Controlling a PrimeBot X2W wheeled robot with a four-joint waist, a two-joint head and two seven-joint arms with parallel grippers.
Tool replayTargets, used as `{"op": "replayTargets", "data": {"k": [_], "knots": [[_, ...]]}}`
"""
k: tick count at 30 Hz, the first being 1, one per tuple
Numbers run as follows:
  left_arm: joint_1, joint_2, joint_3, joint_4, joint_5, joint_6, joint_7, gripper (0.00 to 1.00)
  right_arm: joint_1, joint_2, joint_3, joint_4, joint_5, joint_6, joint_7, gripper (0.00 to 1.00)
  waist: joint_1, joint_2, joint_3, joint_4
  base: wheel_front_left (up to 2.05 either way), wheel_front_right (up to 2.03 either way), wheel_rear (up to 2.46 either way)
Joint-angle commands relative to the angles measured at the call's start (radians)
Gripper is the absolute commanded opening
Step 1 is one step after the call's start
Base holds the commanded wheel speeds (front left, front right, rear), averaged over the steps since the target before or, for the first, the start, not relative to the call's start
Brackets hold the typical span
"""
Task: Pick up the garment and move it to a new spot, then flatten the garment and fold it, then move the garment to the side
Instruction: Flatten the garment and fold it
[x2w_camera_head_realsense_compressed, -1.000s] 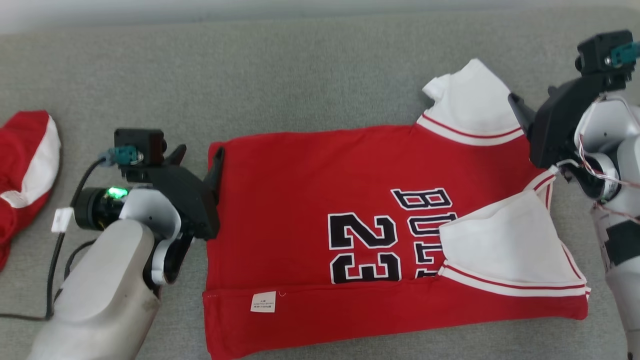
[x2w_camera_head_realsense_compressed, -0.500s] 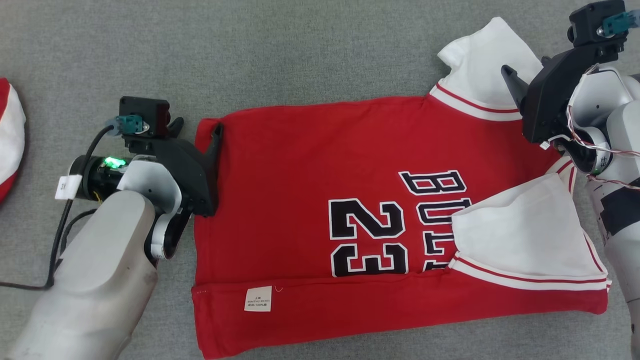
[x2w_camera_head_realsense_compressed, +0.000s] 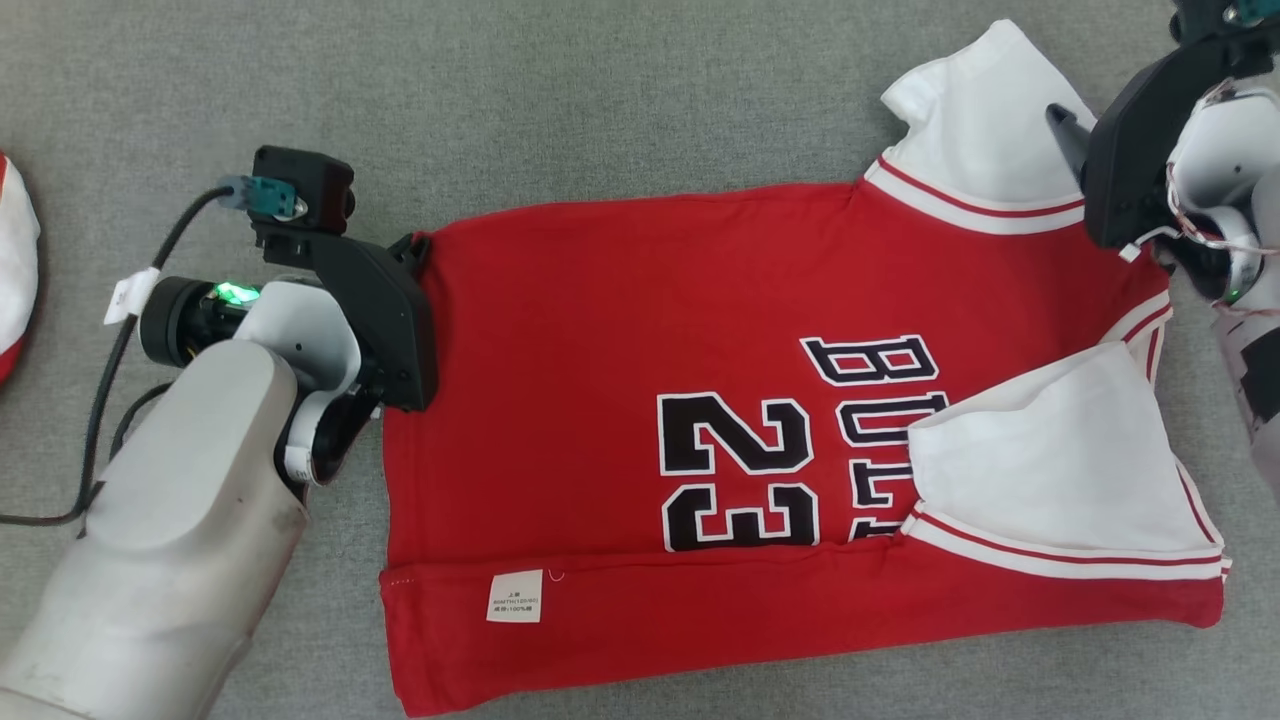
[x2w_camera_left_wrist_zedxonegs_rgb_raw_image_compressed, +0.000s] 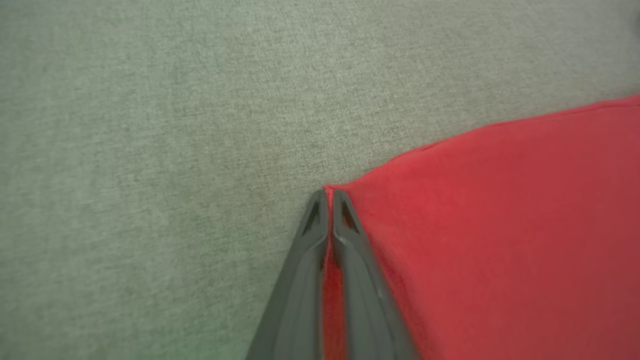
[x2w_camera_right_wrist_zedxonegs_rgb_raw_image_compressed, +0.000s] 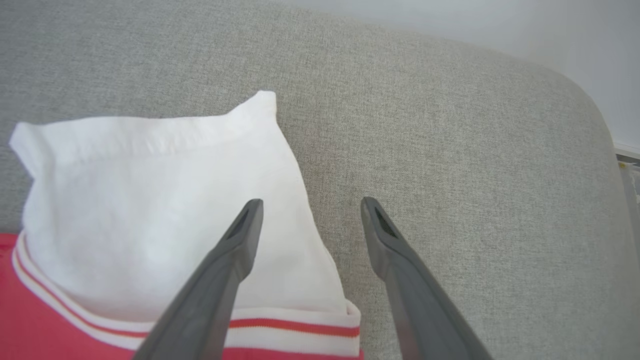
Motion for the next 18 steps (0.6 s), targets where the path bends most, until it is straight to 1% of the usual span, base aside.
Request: {"op": "replayTargets", "data": {"k": [1, 5, 10, 13, 18], "knots": [[0.016, 0.016, -0.001, 0.021, -0.007, 0.006, 0.02, 0.0, -0.016, -0.007, 0.006, 0.005, -0.01, -0.002, 0.0, 1.0, 0.0001, 0.0, 0.008, 0.003, 0.0, 0.0, 0.0], [-0.004, 0.024, 0.019, -0.003, -0.035, 0.001, 0.038, 0.0, -0.063, -0.016, 0.009, 0.035, -0.011, -0.002, 0.006, 1.0, 0.0001, 0.0, 0.034, 0.01, 0.0, 0.0, 0.0], [-0.023, 0.041, 0.02, -0.031, -0.024, 0.017, 0.045, 0.0, -0.106, -0.003, 0.023, 0.062, -0.013, -0.002, -0.017, 1.0, 0.0001, 0.0, 0.064, 0.025, 0.0, 0.0, 0.0], [-0.032, 0.032, 0.019, -0.05, -0.024, 0.026, 0.047, 0.0, -0.125, 0.003, 0.023, 0.087, -0.003, -0.003, -0.047, 1.0, 0.0001, 0.0, 0.083, 0.038, 0.0, 0.0, 0.0], [-0.035, 0.016, 0.013, -0.076, -0.027, 0.03, 0.042, 0.0, -0.16, 0.019, 0.037, 0.134, -0.023, -0.002, -0.078, 1.0, 0.0001, 0.0, 0.109, 0.052, 0.0, 0.0, 0.0]]}}
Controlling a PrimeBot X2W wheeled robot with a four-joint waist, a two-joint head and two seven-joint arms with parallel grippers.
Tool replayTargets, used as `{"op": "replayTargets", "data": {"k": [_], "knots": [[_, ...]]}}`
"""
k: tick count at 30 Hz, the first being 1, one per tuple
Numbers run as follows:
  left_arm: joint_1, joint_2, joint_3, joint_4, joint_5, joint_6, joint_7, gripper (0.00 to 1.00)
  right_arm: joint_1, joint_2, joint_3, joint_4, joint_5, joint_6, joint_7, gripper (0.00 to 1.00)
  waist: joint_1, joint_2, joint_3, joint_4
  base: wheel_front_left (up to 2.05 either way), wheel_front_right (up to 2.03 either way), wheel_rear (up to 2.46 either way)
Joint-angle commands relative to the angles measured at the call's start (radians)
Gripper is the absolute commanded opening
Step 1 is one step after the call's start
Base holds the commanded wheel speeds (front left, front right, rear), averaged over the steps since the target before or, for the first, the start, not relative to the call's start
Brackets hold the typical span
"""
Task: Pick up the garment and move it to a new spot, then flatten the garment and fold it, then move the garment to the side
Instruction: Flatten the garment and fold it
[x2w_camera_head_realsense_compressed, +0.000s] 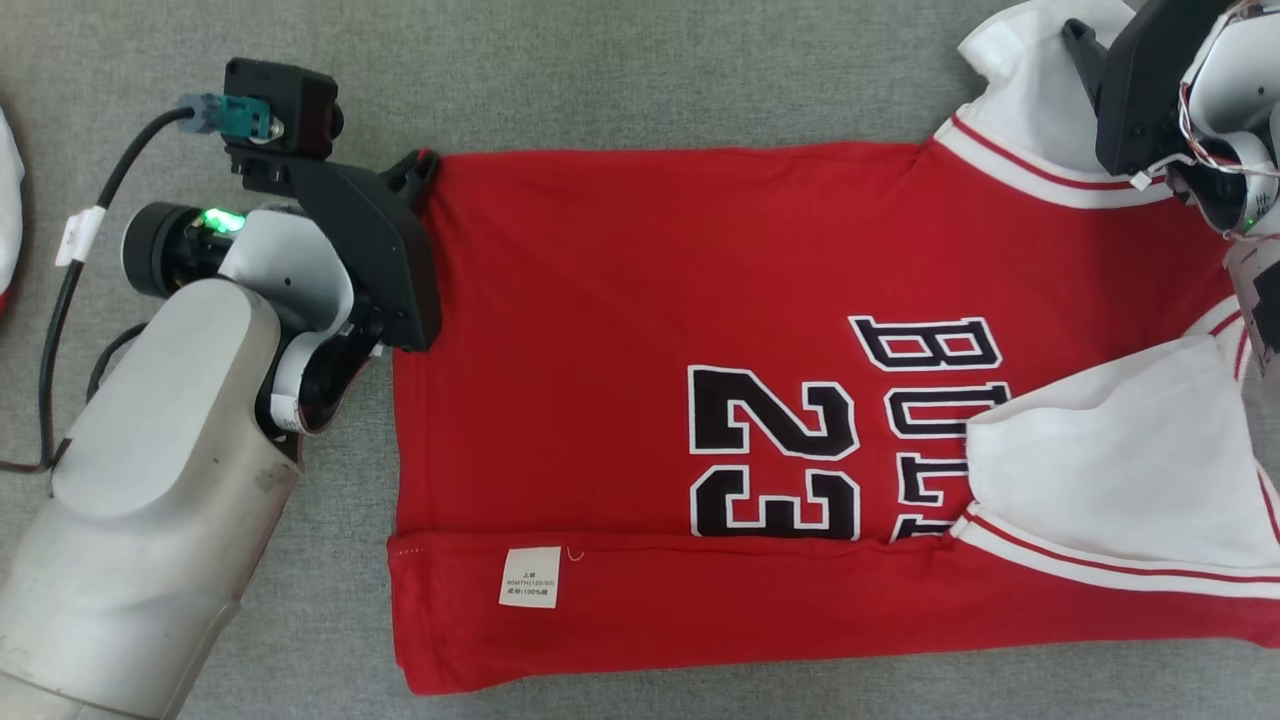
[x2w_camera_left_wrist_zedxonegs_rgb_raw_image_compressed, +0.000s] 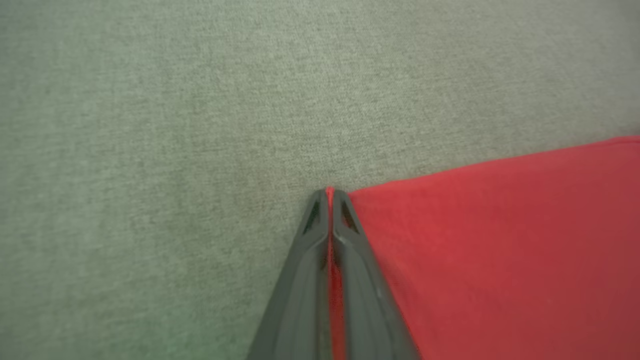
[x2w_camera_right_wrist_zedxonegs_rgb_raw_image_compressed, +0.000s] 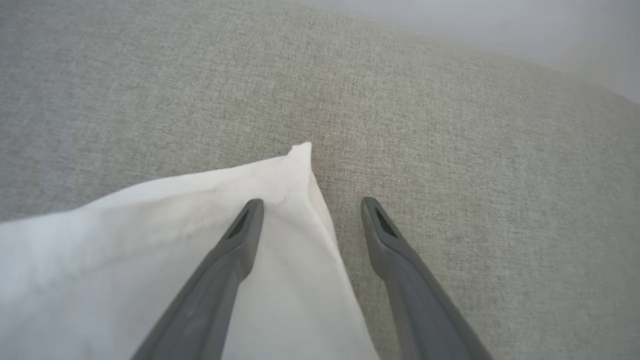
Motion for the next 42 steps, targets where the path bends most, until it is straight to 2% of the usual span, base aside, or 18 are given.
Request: {"op": "replayTargets", "data": {"k": [1, 4, 5, 6, 7, 8, 9, 10, 11, 16, 25, 32, 36, 42], "knots": [[0.021, 0.002, -0.011, 0.026, -0.001, 0.011, 0.013, 0.0, -0.019, 0.004, 0.005, 0.011, -0.008, -0.002, -0.011, 1.0, 0.0, 0.0, 0.016, 0.012, 0.0, 0.0, 0.0], [0.017, -0.002, -0.015, 0.018, 0.0, 0.009, 0.006, 0.0, -0.035, 0.015, 0.021, 0.035, -0.008, -0.002, -0.026, 1.0, 0.0, 0.0, 0.022, 0.015, 0.0, 0.0, 0.0], [0.016, -0.002, -0.015, 0.016, 0.001, 0.007, 0.002, 0.0, -0.041, 0.016, 0.026, 0.04, -0.007, -0.002, -0.032, 0.88, 0.0, 0.0, 0.023, 0.015, 0.0, 0.0, 0.0], [0.015, -0.002, -0.015, 0.015, 0.0, 0.007, 0.001, 0.0, -0.045, 0.019, 0.03, 0.049, -0.004, -0.002, -0.037, 0.71, 0.0, 0.0, 0.023, 0.014, 0.0, 0.0, 0.0], [0.016, -0.001, -0.016, 0.015, -0.001, 0.006, 0.0, 0.0, -0.047, 0.022, 0.035, 0.059, -0.001, -0.002, -0.037, 0.47, 0.0, 0.0, 0.022, 0.013, 0.0, 0.0, 0.0], [0.016, 0.0, -0.016, 0.015, -0.002, 0.004, -0.001, 0.0, -0.049, 0.023, 0.04, 0.066, -0.001, -0.002, -0.036, 0.39, 0.0, 0.0, 0.02, 0.012, 0.0, 0.0, 0.0], [0.016, 0.0, -0.016, 0.015, -0.002, 0.004, -0.001, 0.0, -0.049, 0.023, 0.04, 0.066, -0.001, -0.002, -0.036, 0.39, 0.0, 0.0, 0.02, 0.012, 0.0, 0.0, 0.0], [0.02, 0.0, -0.015, 0.014, -0.008, 0.002, -0.005, 0.0, -0.052, 0.024, 0.049, 0.078, 0.003, -0.003, -0.042, 0.15, 0.0, 0.0, 0.015, 0.009, 0.0, 0.0, 0.0], [0.021, 0.0, -0.015, 0.013, -0.008, 0.001, -0.008, 0.0, -0.055, 0.023, 0.053, 0.082, 0.005, -0.003, -0.05, 0.0, 0.0, 0.0, 0.013, 0.007, 0.0, 0.0, 0.0], [0.024, 0.005, -0.005, 0.012, 0.001, 0.012, -0.044, 0.0, -0.063, 0.03, 0.06, 0.092, 0.016, -0.003, -0.089, 0.0, 0.0, 0.0, 0.0, -0.005, 0.0, 0.0, 0.0], [0.043, 0.005, 0.027, 0.042, 0.037, 0.041, -0.218, 0.0, -0.033, 0.037, 0.044, 0.095, 0.064, -0.003, -0.262, 0.0, 0.0, 0.0, -0.071, -0.03, 0.0, 0.0, 0.0], [0.099, -0.014, 0.014, 0.074, 0.039, 0.032, -0.292, 0.0, 0.052, 0.026, 0.08, 0.046, 0.146, -0.003, -0.358, 0.0, 0.0, 0.0, -0.144, -0.046, 0.0, 0.0, 0.0], [0.147, -0.027, 0.002, 0.076, 0.037, 0.019, -0.343, 0.0, 0.146, -0.01, 0.144, -0.039, 0.22, -0.003, -0.356, 0.0, 0.0, 0.0, -0.192, -0.049, 0.0, 0.0, 0.0], [0.223, -0.036, -0.012, 0.069, 0.046, 0.023, -0.417, 0.0, 0.307, -0.117, 0.224, -0.225, 0.348, -0.002, -0.316, 0.0, 0.0, 0.0, -0.256, -0.054, 0.0, 0.0, 0.0]]}}
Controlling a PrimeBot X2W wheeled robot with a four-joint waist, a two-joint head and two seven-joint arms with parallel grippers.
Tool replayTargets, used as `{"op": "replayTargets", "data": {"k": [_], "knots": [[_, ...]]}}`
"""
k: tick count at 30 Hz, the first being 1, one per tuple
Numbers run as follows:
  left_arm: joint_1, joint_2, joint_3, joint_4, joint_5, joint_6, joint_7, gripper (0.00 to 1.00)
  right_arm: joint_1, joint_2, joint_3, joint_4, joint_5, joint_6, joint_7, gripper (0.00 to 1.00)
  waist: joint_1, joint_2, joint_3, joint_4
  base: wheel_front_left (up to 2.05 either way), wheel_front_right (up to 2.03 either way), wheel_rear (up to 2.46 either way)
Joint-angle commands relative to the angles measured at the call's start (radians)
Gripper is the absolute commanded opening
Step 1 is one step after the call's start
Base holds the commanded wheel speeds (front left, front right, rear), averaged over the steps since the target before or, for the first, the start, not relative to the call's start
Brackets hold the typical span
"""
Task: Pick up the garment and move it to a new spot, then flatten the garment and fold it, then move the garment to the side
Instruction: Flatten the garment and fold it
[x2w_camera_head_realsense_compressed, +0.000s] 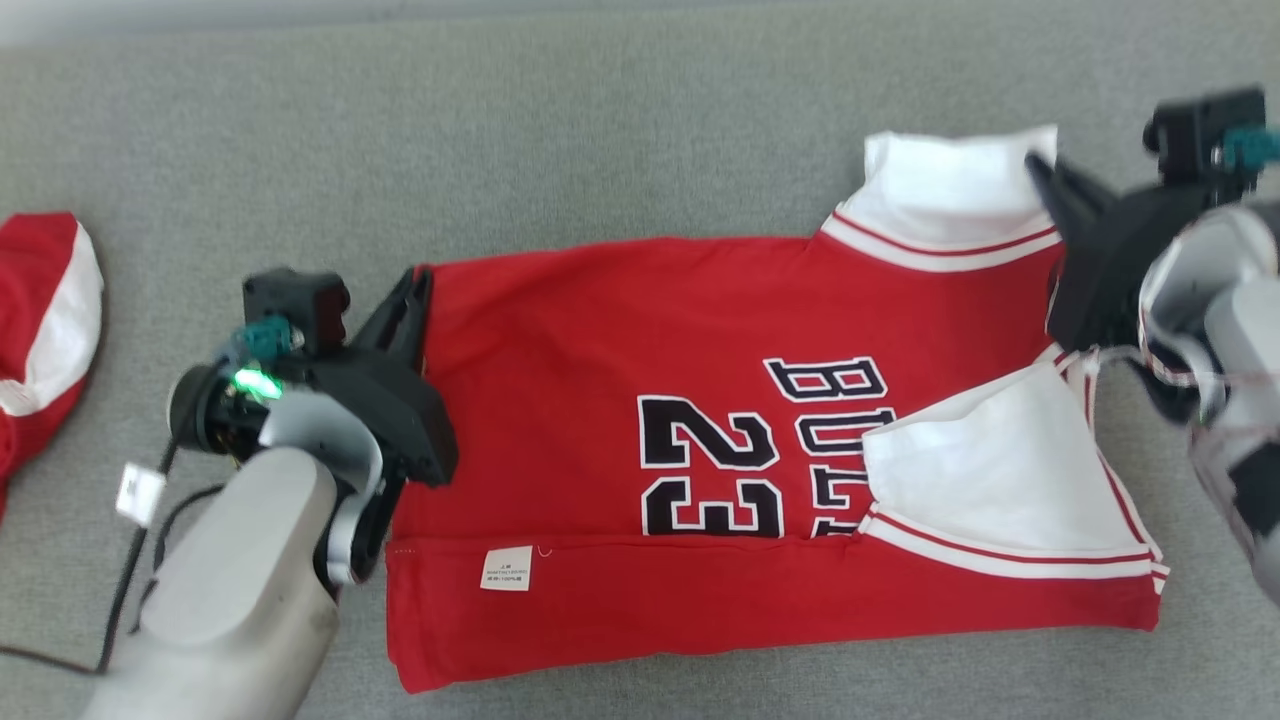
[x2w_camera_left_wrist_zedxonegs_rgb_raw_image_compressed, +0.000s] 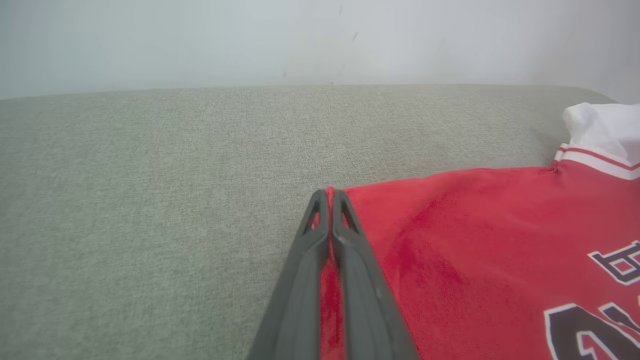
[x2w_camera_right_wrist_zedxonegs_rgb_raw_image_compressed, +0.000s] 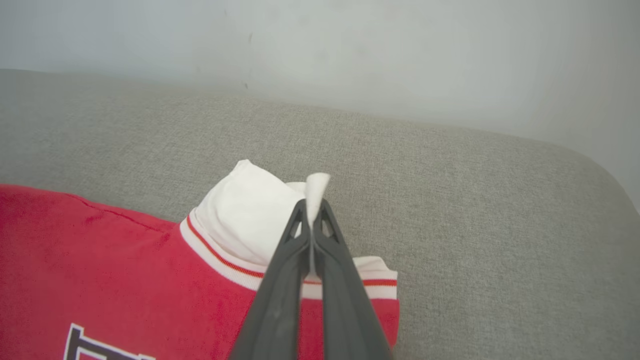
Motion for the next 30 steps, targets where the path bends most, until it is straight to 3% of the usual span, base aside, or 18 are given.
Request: {"op": "replayTargets", "data": {"k": [1, 13, 20, 30], "knots": [[0.031, 0.001, -0.003, -0.004, 0.014, 0.003, -0.024, 0.0, 0.056, -0.023, 0.015, -0.051, 0.029, -0.002, 0.008, 0.0, 0.0, 0.0, -0.049, -0.008, 0.0, 0.0, 0.0], [0.148, 0.03, -0.031, -0.002, 0.051, 0.015, -0.158, 0.0, 0.381, -0.174, -0.052, -0.34, 0.142, -0.002, 0.125, 0.0, 0.0, 0.0, -0.136, -0.023, 0.0, 0.0, 0.0], [0.228, 0.027, -0.041, -0.003, 0.037, 0.024, -0.175, 0.0, 0.513, -0.179, -0.138, -0.436, 0.121, -0.002, 0.198, 0.0, 0.0, 0.0, -0.154, -0.026, 0.0, 0.0, 0.0], [0.327, 0.025, -0.035, -0.021, 0.006, 0.051, -0.186, 0.0, 0.657, -0.124, -0.245, -0.557, 0.067, -0.002, 0.304, 0.0, 0.0, 0.0, -0.179, -0.028, 0.0, 0.0, 0.0]]}}
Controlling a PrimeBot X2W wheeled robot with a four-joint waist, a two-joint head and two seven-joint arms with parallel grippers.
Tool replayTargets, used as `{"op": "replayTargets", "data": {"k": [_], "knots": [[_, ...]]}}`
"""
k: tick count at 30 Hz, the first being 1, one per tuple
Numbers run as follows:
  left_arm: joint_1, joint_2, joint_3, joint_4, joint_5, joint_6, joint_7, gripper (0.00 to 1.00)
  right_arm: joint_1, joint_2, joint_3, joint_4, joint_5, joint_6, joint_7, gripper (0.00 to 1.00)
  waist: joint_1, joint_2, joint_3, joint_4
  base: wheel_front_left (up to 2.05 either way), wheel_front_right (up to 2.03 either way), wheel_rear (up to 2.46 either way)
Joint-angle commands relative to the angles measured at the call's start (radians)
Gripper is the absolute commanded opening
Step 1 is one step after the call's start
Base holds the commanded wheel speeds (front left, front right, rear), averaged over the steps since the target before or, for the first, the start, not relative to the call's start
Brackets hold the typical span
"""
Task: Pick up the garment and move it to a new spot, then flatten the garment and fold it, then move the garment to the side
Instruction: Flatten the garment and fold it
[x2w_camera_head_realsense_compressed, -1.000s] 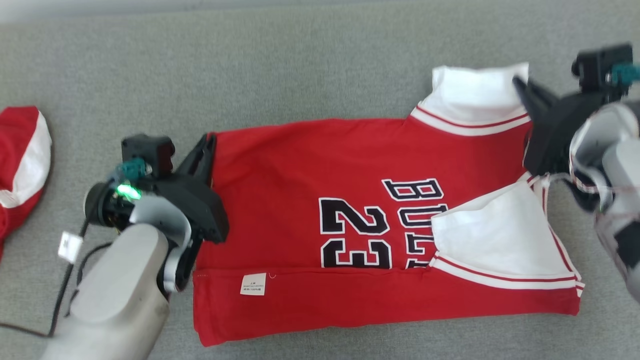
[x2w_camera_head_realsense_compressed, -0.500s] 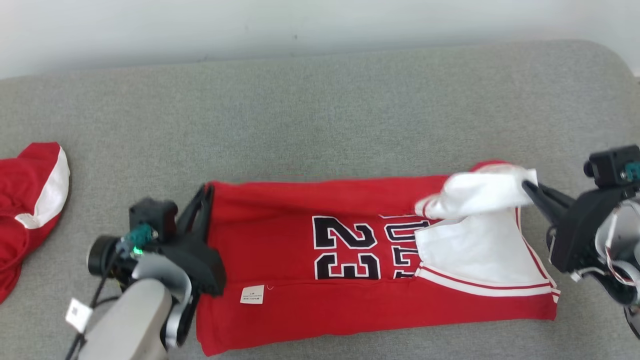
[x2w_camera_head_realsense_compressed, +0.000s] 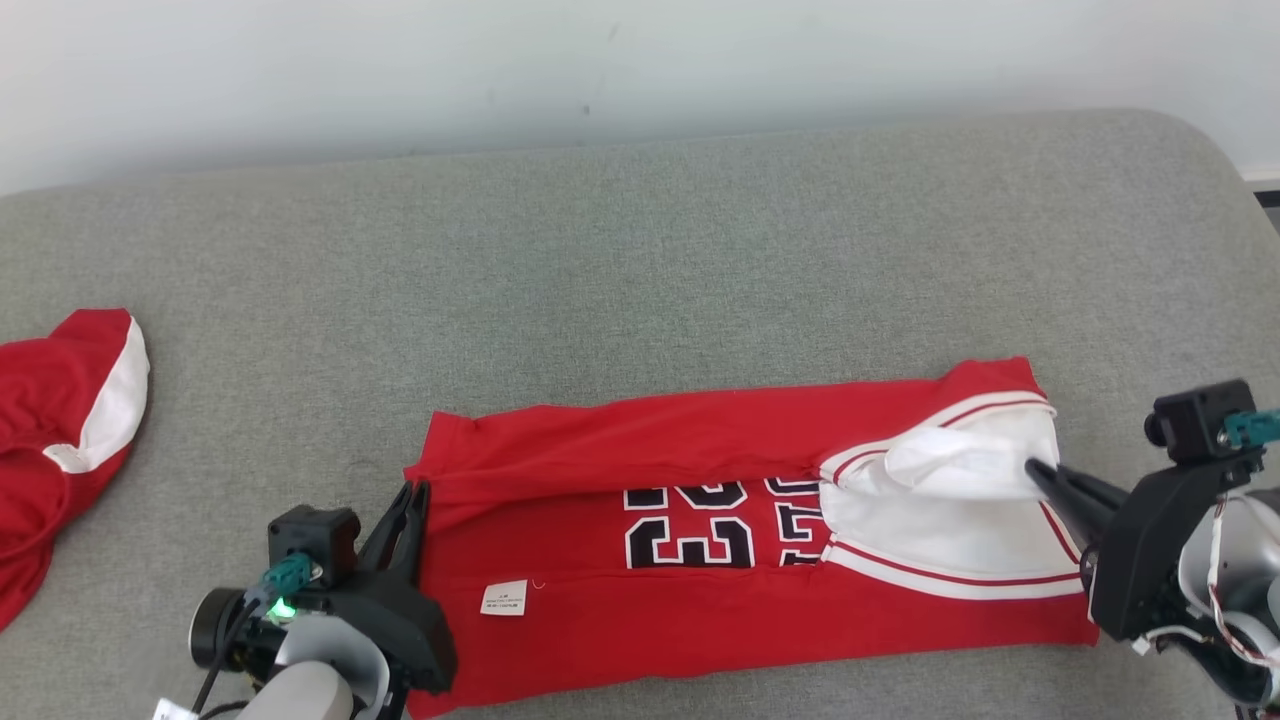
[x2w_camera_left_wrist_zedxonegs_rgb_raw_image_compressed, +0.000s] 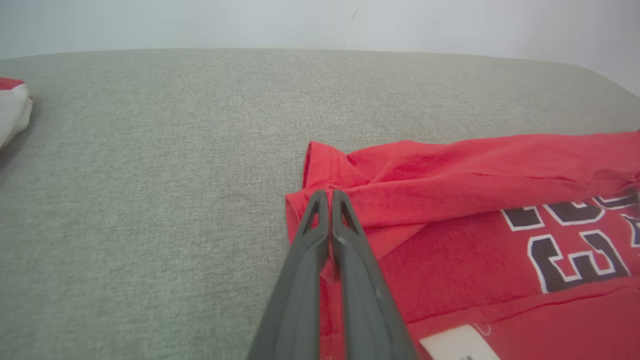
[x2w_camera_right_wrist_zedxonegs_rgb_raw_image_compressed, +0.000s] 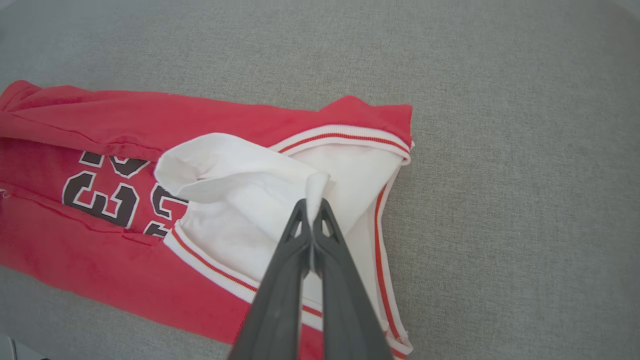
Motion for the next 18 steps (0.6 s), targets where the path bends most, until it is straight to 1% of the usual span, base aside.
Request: {"op": "replayTargets", "data": {"k": [1, 8, 13, 14, 15, 16, 17, 18], "knots": [[0.027, 0.005, 0.009, -0.008, -0.008, 0.012, -0.006, 0.0, 0.034, 0.013, -0.021, -0.02, -0.017, -0.002, 0.017, 0.0, 0.0002, 0.0001, -0.008, 0.003, 0.0, 0.0, 0.0], [0.086, 0.004, 0.02, -0.033, -0.041, 0.033, -0.001, 0.0, 0.113, 0.043, -0.082, -0.077, -0.062, -0.002, 0.065, 0.0, 0.0002, 0.0001, -0.023, 0.002, 0.0, 0.0, 0.0], [0.117, -0.004, 0.012, -0.042, -0.051, 0.045, 0.004, 0.0, 0.145, 0.06, -0.1, -0.086, -0.101, -0.002, 0.086, 0.0, 0.0002, 0.0001, -0.028, -0.001, 0.0, 0.0, 0.0], [0.123, -0.006, 0.013, -0.042, -0.055, 0.047, 0.005, 0.05, 0.152, 0.065, -0.104, -0.084, -0.108, -0.002, 0.087, 0.43, 0.0002, 0.0001, -0.03, -0.001, 0.0, 0.0, 0.0], [0.128, -0.007, 0.013, -0.04, -0.058, 0.05, 0.008, 0.31, 0.159, 0.071, -0.107, -0.081, -0.11, -0.002, 0.089, 1.0, 0.0002, 0.0001, -0.033, -0.001, 0.0, 0.0, 0.0], [0.132, -0.008, 0.013, -0.039, -0.06, 0.056, 0.008, 0.62, 0.163, 0.076, -0.111, -0.079, -0.113, -0.002, 0.094, 1.0, 0.0002, 0.0001, -0.036, -0.002, 0.0, 0.0, 0.0], [0.135, -0.01, 0.015, -0.038, -0.062, 0.058, 0.005, 1.0, 0.164, 0.08, -0.115, -0.078, -0.118, -0.002, 0.094, 1.0, 0.0002, 0.0001, -0.04, -0.002, 0.0, 0.0, 0.0], [0.139, -0.01, 0.015, -0.038, -0.059, 0.061, 0.002, 1.0, 0.166, 0.084, -0.119, -0.078, -0.12, -0.002, 0.093, 1.0, 0.0002, 0.0001, -0.043, -0.002, 0.0, 0.0, 0.0]]}}
